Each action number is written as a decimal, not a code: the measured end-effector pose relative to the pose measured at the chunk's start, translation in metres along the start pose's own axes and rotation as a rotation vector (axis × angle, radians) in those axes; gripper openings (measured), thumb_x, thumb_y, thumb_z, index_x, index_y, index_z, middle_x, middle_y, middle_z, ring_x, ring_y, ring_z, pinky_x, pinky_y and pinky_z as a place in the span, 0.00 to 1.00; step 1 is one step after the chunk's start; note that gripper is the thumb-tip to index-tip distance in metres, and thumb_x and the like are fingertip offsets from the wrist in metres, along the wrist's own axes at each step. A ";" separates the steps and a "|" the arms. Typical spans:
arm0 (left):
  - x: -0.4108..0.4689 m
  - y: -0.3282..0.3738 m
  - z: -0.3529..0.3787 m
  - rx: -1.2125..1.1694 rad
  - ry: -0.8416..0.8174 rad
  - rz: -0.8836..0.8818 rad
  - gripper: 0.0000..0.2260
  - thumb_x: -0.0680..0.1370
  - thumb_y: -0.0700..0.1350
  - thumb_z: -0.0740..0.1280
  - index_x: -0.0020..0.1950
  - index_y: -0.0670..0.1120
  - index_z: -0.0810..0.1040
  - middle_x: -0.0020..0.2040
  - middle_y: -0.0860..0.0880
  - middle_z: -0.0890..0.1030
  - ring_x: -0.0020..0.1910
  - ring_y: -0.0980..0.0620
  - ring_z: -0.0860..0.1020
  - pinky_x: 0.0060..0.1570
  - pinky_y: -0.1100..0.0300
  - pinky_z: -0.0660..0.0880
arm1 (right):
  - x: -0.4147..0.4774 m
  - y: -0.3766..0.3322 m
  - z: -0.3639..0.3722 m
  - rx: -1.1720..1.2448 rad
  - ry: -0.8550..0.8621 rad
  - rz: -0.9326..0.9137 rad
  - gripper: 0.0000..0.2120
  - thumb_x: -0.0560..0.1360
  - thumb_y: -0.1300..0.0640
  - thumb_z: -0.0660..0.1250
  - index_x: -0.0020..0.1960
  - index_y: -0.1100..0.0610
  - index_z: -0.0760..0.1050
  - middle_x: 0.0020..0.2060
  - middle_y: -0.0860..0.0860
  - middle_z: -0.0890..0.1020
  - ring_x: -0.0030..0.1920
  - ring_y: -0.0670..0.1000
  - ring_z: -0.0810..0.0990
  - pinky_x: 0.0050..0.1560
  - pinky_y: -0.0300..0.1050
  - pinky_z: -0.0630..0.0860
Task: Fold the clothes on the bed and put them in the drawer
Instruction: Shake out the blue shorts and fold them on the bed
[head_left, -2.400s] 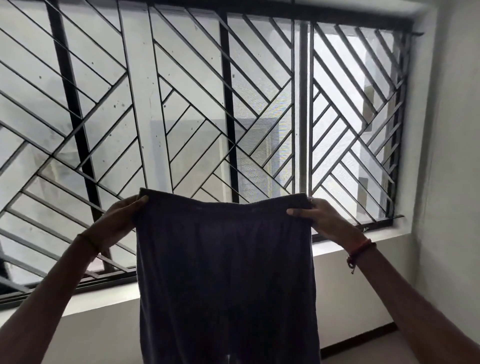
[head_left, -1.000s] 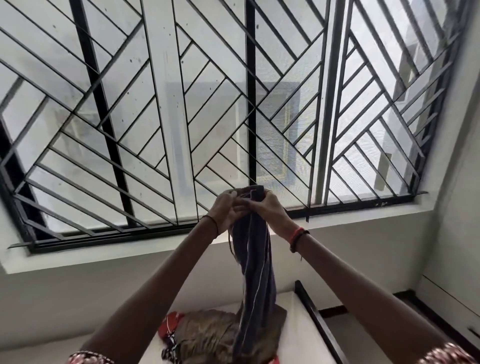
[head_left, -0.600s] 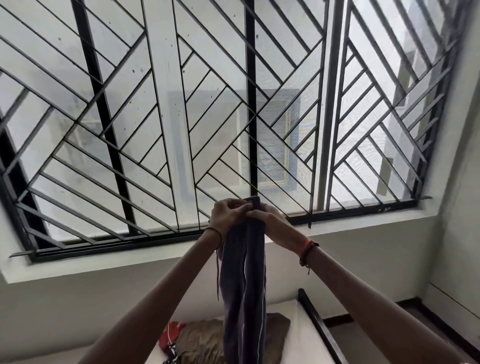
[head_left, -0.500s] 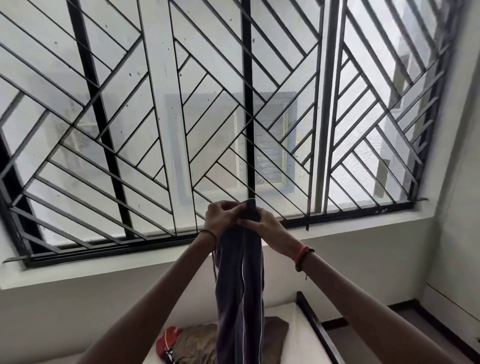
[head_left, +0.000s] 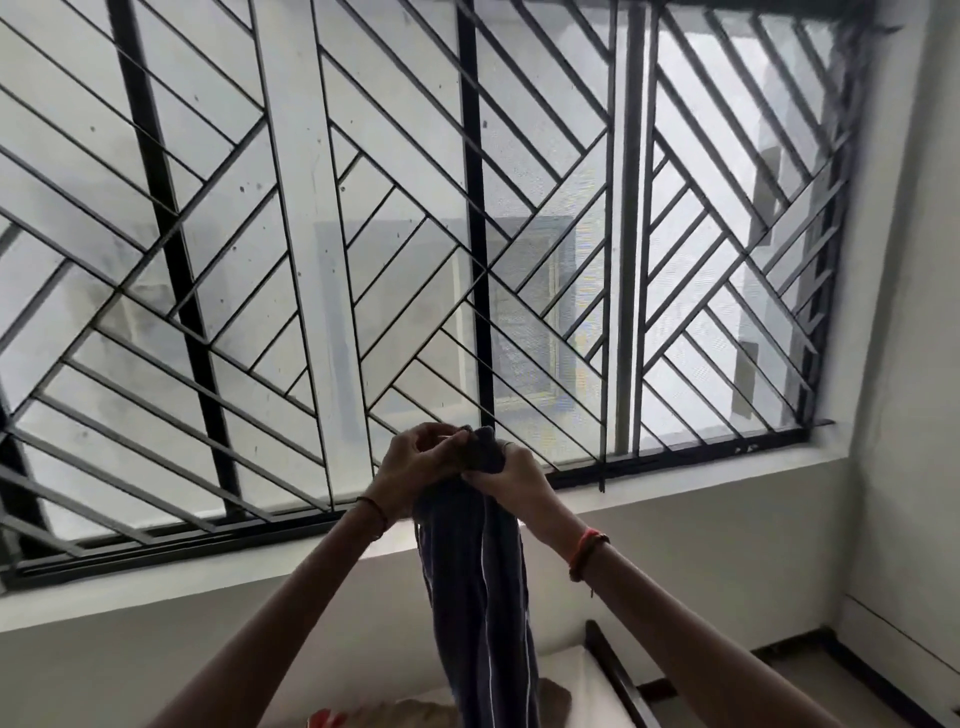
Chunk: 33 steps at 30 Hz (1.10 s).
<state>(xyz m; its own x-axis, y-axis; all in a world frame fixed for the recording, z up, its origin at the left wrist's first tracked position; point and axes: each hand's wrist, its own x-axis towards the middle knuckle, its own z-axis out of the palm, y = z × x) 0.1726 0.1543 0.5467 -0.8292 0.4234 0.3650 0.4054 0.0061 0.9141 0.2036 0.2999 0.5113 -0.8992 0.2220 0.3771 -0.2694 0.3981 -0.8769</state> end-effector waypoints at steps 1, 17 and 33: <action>0.002 0.000 -0.004 0.035 -0.059 0.009 0.11 0.77 0.41 0.68 0.55 0.36 0.77 0.48 0.42 0.82 0.44 0.53 0.80 0.42 0.67 0.78 | 0.001 0.000 -0.001 -0.001 -0.005 0.008 0.12 0.63 0.50 0.74 0.44 0.53 0.79 0.42 0.53 0.84 0.45 0.52 0.83 0.51 0.55 0.79; 0.034 -0.004 -0.035 0.867 -0.488 0.070 0.24 0.60 0.63 0.76 0.53 0.61 0.76 0.49 0.57 0.83 0.48 0.61 0.80 0.52 0.57 0.78 | -0.007 -0.015 -0.041 0.273 -0.272 -0.005 0.07 0.76 0.64 0.66 0.54 0.62 0.77 0.45 0.54 0.82 0.48 0.50 0.81 0.55 0.46 0.78; 0.063 0.054 -0.016 0.951 -0.599 0.081 0.10 0.72 0.49 0.73 0.48 0.52 0.74 0.41 0.60 0.76 0.40 0.64 0.75 0.39 0.75 0.69 | 0.010 -0.011 -0.024 0.300 0.008 -0.051 0.07 0.74 0.61 0.70 0.52 0.55 0.79 0.43 0.59 0.83 0.43 0.55 0.82 0.50 0.54 0.78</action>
<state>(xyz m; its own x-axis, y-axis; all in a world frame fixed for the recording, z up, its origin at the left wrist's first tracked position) 0.1356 0.1667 0.6217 -0.5728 0.8187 0.0392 0.7902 0.5389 0.2919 0.2057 0.3195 0.5325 -0.8793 0.2161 0.4244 -0.4053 0.1282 -0.9051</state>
